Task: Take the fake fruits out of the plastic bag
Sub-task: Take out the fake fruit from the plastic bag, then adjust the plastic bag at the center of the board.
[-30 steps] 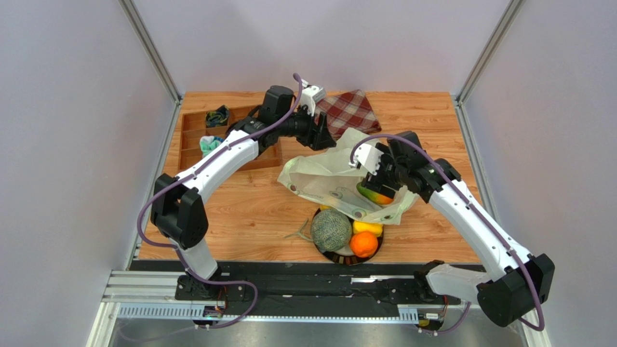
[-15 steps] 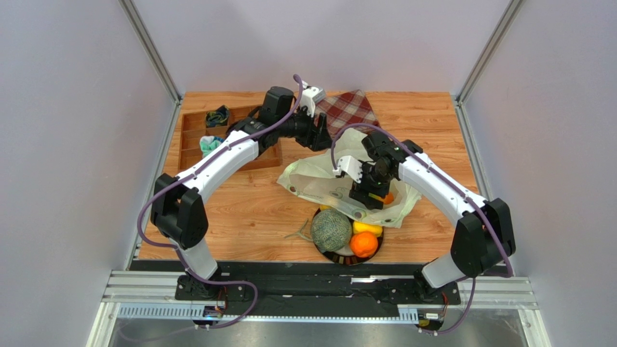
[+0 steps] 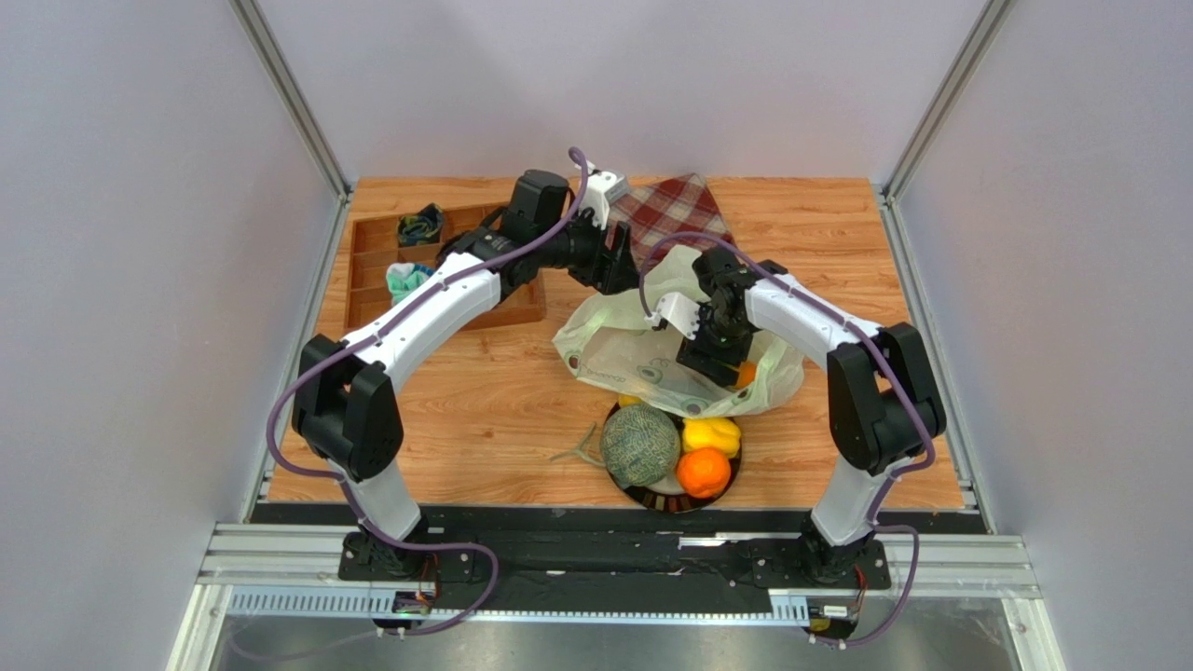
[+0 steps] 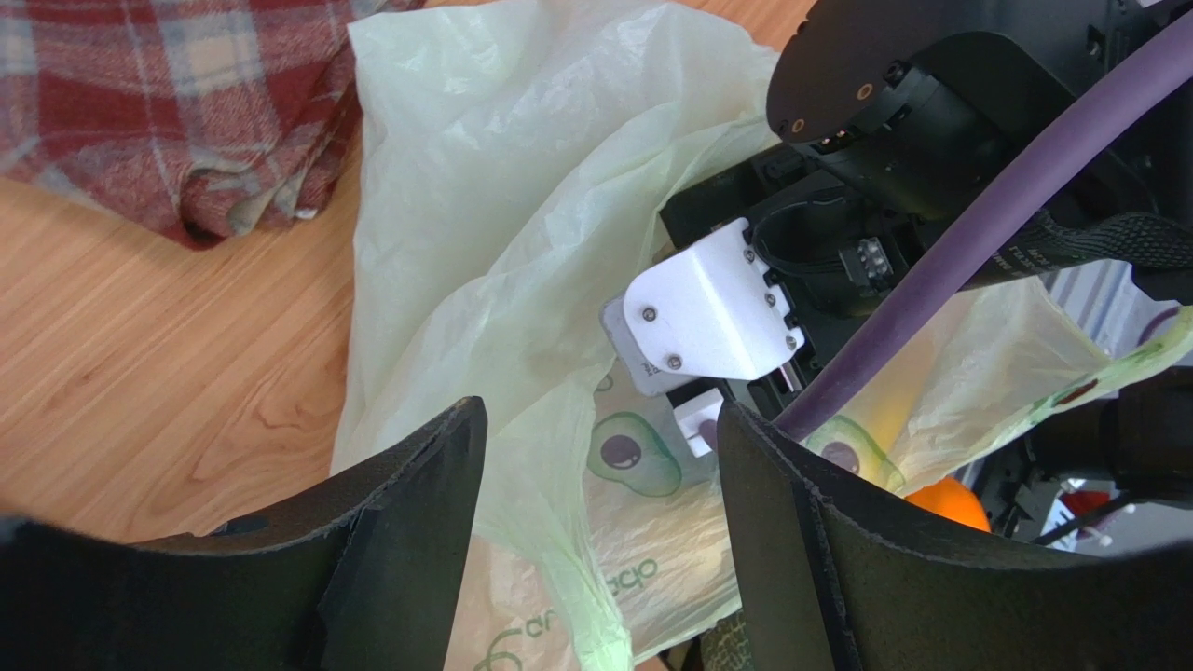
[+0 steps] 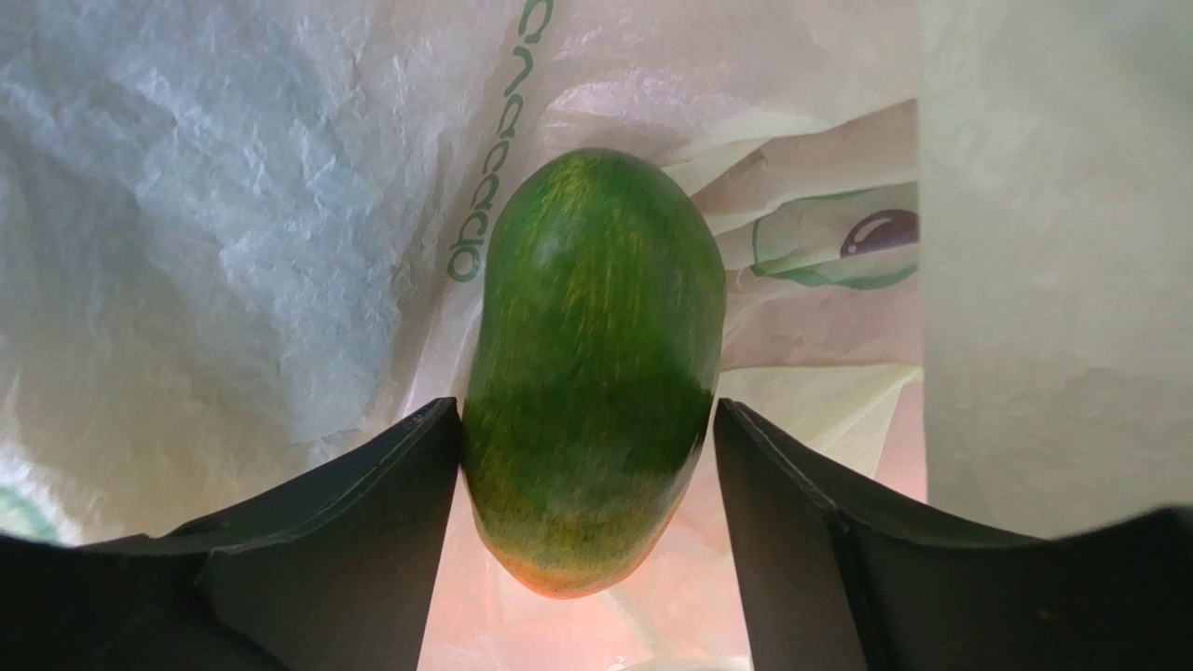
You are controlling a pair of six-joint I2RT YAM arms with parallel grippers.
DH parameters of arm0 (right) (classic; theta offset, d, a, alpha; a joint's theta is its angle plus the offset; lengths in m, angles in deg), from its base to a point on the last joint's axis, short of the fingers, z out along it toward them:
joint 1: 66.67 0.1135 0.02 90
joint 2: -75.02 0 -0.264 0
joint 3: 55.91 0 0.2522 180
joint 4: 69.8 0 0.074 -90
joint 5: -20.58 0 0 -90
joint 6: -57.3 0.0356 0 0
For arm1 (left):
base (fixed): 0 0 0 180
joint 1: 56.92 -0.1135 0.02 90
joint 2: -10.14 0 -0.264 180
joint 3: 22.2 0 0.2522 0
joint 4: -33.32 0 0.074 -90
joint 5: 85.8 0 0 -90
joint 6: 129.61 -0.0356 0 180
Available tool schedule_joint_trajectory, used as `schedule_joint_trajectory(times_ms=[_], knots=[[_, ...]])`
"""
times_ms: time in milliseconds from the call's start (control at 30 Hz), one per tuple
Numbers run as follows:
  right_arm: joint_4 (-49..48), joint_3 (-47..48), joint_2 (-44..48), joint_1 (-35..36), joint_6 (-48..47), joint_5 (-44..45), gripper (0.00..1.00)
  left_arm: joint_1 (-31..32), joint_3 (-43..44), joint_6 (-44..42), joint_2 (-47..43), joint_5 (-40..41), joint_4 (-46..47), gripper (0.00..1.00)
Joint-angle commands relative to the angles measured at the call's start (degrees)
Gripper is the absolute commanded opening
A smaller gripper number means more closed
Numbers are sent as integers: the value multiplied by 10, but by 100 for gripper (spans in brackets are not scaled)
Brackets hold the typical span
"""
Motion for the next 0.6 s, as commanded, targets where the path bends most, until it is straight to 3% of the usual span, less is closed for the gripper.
schedule_joint_trajectory(times_ms=[0,33,233,400,567], knots=[[-11,47,4,0,15,5,64,7,18,-11,-6,-12,1,70],[-2,56,16,0,16,-4,60,8,17,-12,-7,-12,2,70],[109,146,123,4,32,-119,56,8,19,-10,-5,-10,7,70],[168,131,214,61,30,-143,57,8,28,-1,-5,-16,10,71],[244,108,240,101,51,-204,59,8,11,-13,-42,-10,7,71]])
